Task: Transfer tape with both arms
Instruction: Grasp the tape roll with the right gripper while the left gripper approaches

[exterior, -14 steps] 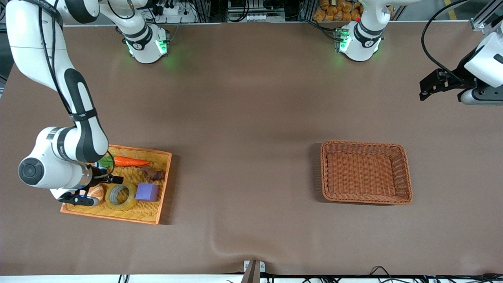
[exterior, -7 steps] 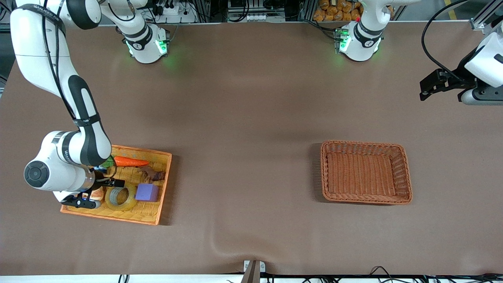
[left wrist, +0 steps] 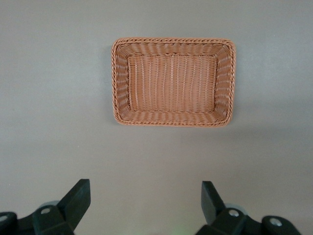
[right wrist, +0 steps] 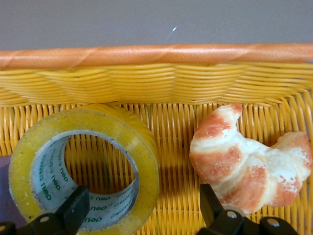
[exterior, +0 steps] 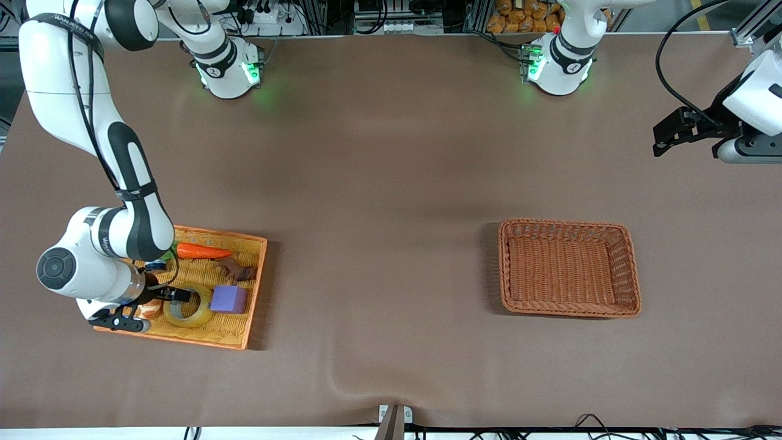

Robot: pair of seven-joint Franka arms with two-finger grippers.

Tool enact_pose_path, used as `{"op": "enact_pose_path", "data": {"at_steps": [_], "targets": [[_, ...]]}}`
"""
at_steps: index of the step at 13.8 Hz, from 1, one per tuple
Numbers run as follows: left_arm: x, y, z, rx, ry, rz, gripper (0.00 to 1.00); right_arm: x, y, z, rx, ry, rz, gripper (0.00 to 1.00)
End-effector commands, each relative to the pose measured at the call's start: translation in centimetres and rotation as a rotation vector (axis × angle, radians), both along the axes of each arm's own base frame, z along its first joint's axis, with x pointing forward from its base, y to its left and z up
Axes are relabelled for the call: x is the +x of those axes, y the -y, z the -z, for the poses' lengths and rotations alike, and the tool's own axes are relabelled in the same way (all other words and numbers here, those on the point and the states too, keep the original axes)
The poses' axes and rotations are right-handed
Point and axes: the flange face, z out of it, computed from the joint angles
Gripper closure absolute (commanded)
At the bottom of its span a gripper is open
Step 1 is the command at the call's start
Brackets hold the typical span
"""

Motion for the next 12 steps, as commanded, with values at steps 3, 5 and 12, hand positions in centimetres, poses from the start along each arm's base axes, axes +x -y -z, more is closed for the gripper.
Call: {"op": "enact_pose_path", "data": {"at_steps": [3,5,12], "targets": [[1.5,-0.9,0.4,0.001,-0.009,-0.002,0.0,0.3,0.0,0.4,0.017,0.006,-0.024,0.85],[2.2,-0.4,1.3,-0.016,-0.006,-0.002,0.0,0.3,0.0,0.4,0.017,0.005,-0.024,1.0],[5.0,6.1,4.9,-0.069,0.033,-0.019,0.0,0.2,-0.2,-2.4,0.023,-0.016,-0.071,1.0]]}}
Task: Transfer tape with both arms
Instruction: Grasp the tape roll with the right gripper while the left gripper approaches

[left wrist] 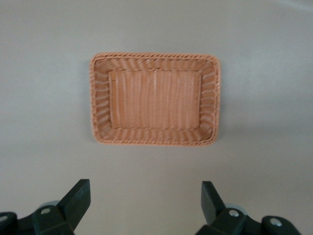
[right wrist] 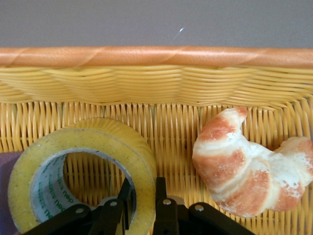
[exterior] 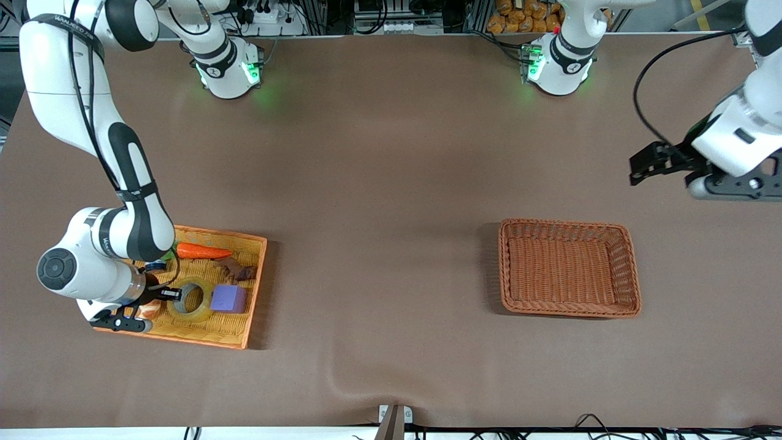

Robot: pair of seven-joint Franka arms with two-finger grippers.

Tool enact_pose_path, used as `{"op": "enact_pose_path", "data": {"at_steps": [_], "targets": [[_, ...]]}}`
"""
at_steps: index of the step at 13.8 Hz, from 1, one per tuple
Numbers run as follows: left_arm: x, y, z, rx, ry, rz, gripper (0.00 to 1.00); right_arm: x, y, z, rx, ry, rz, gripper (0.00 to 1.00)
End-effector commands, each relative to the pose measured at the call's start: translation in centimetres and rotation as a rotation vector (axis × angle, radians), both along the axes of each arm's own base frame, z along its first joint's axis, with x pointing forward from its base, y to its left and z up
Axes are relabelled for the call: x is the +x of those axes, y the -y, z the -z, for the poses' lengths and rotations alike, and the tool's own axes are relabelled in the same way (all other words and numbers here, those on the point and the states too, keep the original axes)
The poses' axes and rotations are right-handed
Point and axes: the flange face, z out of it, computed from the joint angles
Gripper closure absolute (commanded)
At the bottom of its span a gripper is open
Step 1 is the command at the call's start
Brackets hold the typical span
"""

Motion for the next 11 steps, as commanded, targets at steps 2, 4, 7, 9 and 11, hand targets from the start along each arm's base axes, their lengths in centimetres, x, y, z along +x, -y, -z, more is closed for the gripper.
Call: {"op": "enact_pose_path", "data": {"at_steps": [2,4,7,9,11], "targets": [[1.7,3.6,1.6,-0.028,0.027,-0.015,0.0,0.1,0.5,-5.1,0.02,0.005,-0.077,1.0],[2.1,4.6,2.5,-0.032,0.025,-0.017,0.0,-0.6,1.6,-7.9,0.024,-0.02,-0.104,1.0],[2.5,5.5,3.2,-0.036,0.035,-0.006,0.0,-1.8,0.4,-13.9,0.036,-0.038,-0.124,1.0],[2.7,6.8,4.1,-0.036,0.031,-0.015,0.0,-2.4,-2.1,-16.4,0.046,-0.047,-0.159,1.0],[2.9,8.0,4.4,-0.045,0.047,-0.053,0.0,-2.9,-7.6,-18.5,0.05,-0.038,-0.224,1.0]]}}
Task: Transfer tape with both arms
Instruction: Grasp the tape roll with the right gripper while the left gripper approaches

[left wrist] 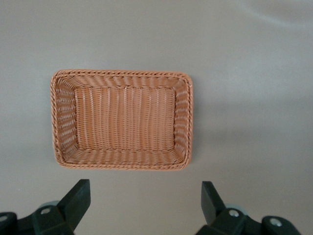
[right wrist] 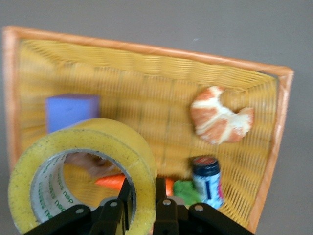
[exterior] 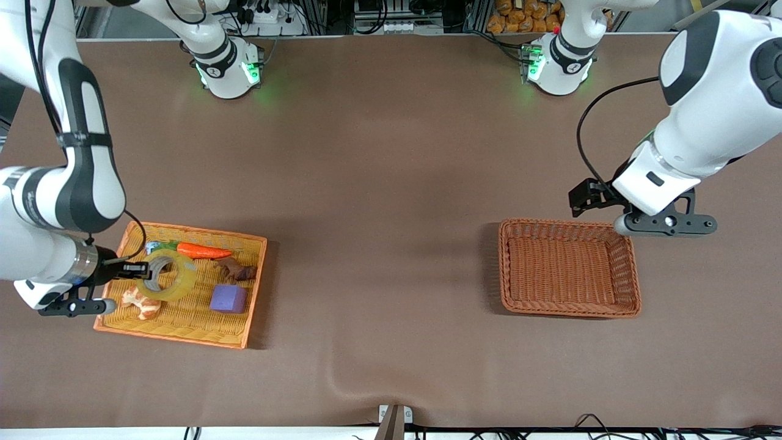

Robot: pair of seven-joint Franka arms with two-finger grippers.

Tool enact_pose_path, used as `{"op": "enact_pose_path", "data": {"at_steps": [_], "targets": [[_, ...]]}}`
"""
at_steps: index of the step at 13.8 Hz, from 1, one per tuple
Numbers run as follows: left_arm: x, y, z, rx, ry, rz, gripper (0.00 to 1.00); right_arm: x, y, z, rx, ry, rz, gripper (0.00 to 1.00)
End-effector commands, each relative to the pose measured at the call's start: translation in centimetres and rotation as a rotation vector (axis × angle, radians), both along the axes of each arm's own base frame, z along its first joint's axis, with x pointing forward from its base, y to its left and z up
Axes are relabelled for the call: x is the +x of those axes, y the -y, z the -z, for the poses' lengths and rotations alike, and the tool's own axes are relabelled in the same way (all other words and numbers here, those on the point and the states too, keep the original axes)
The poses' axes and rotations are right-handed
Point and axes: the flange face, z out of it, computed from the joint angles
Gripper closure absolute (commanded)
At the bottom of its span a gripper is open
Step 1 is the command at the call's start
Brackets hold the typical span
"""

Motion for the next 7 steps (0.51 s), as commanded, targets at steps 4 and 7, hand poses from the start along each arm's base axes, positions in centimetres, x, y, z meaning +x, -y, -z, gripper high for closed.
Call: {"op": "enact_pose_path", "data": {"at_steps": [4,7], "targets": [[0.9,1.8,0.6,-0.026,0.016,-0.042,0.0,-2.5,-13.7,-2.4,0.049,-0.032,-0.078,1.0],[1.0,2.0,0.8,-0.028,0.02,-0.052,0.0,-4.5,-22.4,-1.9,0.04,-0.063,0.089,1.0]]}}
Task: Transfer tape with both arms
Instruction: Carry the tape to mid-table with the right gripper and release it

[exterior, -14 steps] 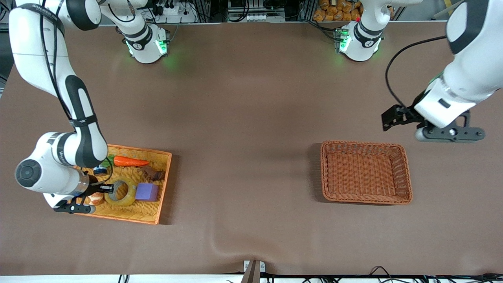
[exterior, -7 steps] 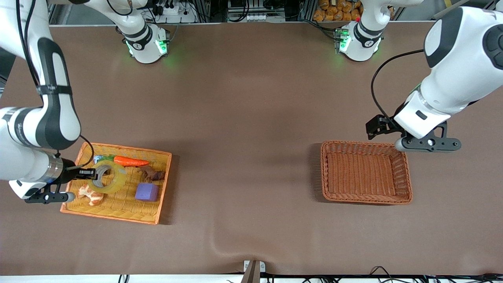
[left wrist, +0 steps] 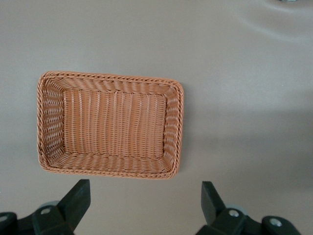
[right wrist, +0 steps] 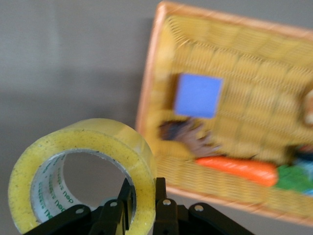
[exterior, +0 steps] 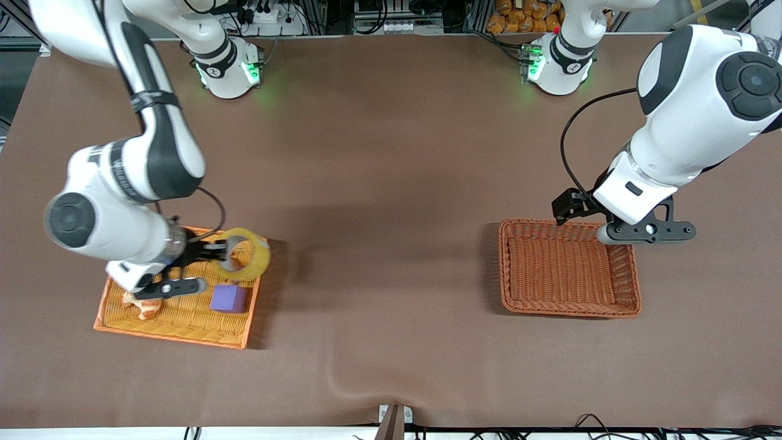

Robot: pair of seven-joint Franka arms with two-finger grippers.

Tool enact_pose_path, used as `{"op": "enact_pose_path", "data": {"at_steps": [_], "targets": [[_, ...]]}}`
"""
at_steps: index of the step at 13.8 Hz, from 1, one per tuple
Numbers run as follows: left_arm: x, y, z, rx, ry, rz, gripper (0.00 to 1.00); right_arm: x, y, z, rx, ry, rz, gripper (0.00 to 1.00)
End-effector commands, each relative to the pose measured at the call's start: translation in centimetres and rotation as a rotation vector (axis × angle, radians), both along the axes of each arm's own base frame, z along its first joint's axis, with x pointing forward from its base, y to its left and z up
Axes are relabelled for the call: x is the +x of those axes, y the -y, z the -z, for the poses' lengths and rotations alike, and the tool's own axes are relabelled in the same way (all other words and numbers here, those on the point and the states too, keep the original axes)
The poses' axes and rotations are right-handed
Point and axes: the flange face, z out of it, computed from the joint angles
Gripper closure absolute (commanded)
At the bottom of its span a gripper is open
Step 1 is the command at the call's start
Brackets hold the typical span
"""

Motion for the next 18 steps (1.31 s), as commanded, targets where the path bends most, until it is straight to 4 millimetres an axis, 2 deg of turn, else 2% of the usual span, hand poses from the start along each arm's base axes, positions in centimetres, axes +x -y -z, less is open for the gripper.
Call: {"op": "enact_pose_path", "data": {"at_steps": [1,3,4,6,8,11,13,14,15,16,17,18], "targets": [[0.4,0.3,-0.4,-0.019,0.009,-0.02,0.0,-2.5,-7.7,0.0,-0.017,-0.019,0.138,1.0],[0.4,0.3,-0.4,-0.019,0.009,-0.02,0.0,-4.1,-14.4,2.4,-0.026,0.008,0.26,1.0],[0.4,0.3,-0.4,-0.019,0.009,-0.02,0.0,-5.3,-18.0,4.3,-0.036,0.017,0.309,1.0],[0.4,0.3,-0.4,-0.019,0.009,-0.025,0.0,-7.9,-23.6,7.4,-0.052,0.025,0.386,1.0],[0.4,0.9,0.1,-0.018,0.003,-0.022,0.0,-10.2,-27.9,10.1,-0.048,0.036,0.46,1.0],[0.7,1.6,1.1,-0.014,0.001,-0.011,0.0,-13.9,-33.4,13.8,-0.026,0.062,0.55,1.0],[0.9,1.9,1.3,-0.017,0.013,-0.007,0.0,-15.4,-35.0,15.7,-0.033,0.072,0.547,1.0],[0.9,2.2,1.7,-0.016,0.015,-0.001,0.0,-15.4,-34.9,16.0,-0.039,0.074,0.543,0.78],[0.8,2.9,1.8,-0.015,0.015,0.009,0.0,-15.3,-34.9,15.9,-0.039,0.08,0.538,0.14],[0.7,3.1,1.8,-0.015,0.015,0.014,0.0,-15.0,-34.7,15.6,-0.036,0.081,0.546,0.0],[0.6,3.2,1.8,-0.016,0.015,0.015,0.0,-14.6,-34.3,14.6,-0.032,0.083,0.552,0.0],[0.6,3.3,1.9,-0.015,0.013,0.017,0.0,-13.3,-33.1,13.5,-0.026,0.096,0.568,0.0]]}}
